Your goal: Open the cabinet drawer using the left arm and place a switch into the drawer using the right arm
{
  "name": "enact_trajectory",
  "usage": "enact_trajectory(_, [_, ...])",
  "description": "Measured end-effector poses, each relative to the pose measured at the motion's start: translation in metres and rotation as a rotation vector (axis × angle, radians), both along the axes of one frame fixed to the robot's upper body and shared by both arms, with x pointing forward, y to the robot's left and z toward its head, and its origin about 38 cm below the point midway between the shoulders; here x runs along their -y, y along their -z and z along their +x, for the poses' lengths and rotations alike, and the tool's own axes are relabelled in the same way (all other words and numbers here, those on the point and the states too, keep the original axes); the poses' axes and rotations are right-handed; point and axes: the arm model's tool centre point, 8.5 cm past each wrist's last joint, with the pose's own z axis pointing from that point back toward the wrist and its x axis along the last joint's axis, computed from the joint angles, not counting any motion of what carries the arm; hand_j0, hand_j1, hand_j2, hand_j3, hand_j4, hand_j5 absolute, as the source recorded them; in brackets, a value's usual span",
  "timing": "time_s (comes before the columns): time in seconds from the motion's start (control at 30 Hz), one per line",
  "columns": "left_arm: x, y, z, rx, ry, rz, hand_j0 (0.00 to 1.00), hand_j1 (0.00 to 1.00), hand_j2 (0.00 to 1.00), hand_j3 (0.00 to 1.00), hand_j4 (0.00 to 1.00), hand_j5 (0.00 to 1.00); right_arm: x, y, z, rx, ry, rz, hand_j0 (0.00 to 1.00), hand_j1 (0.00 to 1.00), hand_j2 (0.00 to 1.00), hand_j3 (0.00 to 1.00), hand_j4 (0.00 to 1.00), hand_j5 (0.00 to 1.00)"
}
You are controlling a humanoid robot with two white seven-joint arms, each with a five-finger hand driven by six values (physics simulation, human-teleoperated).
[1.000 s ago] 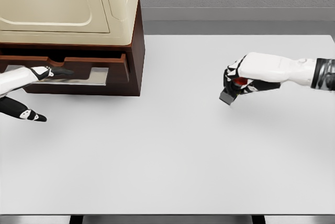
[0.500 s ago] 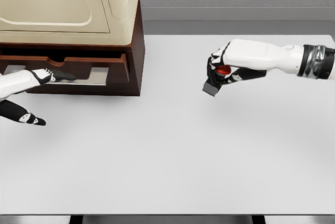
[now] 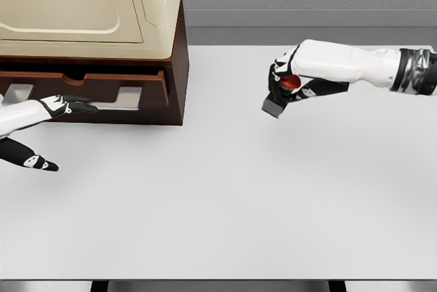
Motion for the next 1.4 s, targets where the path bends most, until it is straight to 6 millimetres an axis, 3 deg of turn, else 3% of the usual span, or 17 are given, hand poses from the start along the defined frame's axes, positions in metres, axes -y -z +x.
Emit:
enact_trajectory(0.43, [0.000, -0.014, -0.010, -0.004, 0.030, 0.052, 1.00, 1.00, 1.00, 1.00, 1.00, 1.00, -0.021, -0.035, -0.011, 0.048, -0.076, 0.046, 0.32, 0.32, 0.32, 0.32, 0.32, 0.32])
enact_trajectory(0.6, [-0.001, -0.014, -0.014, -0.021, 0.035, 0.054, 1.00, 1.00, 1.00, 1.00, 1.00, 1.00, -0.025, -0.039, -0.012, 0.048, -0.086, 0.056, 0.32, 0.32, 0.32, 0.32, 0.32, 0.32])
enact_trajectory(0.77, [-0.003, -0.015, -0.017, -0.035, 0.032, 0.051, 1.00, 1.00, 1.00, 1.00, 1.00, 1.00, -0.031, -0.058, -0.012, 0.081, -0.101, 0.070, 0.32, 0.32, 0.32, 0.32, 0.32, 0.32])
enact_trajectory(0.93, [-0.006, -0.021, -0.016, -0.031, 0.024, 0.056, 1.00, 1.00, 1.00, 1.00, 1.00, 1.00, -0.054, -0.082, -0.013, 0.129, -0.162, 0.087, 0.32, 0.32, 0.32, 0.32, 0.32, 0.32])
enact_trajectory(1.13, [-0.011, -0.028, -0.013, -0.019, 0.004, 0.050, 1.00, 1.00, 1.00, 1.00, 1.00, 1.00, -0.088, -0.093, -0.016, 0.141, -0.245, 0.109, 0.32, 0.32, 0.32, 0.32, 0.32, 0.32])
enact_trajectory(1.4, [-0.016, -0.017, -0.012, -0.035, -0.017, 0.040, 1.00, 1.00, 1.00, 1.00, 1.00, 1.00, -0.094, -0.106, -0.018, 0.151, -0.259, 0.137, 0.31, 0.31, 0.31, 0.31, 0.31, 0.31])
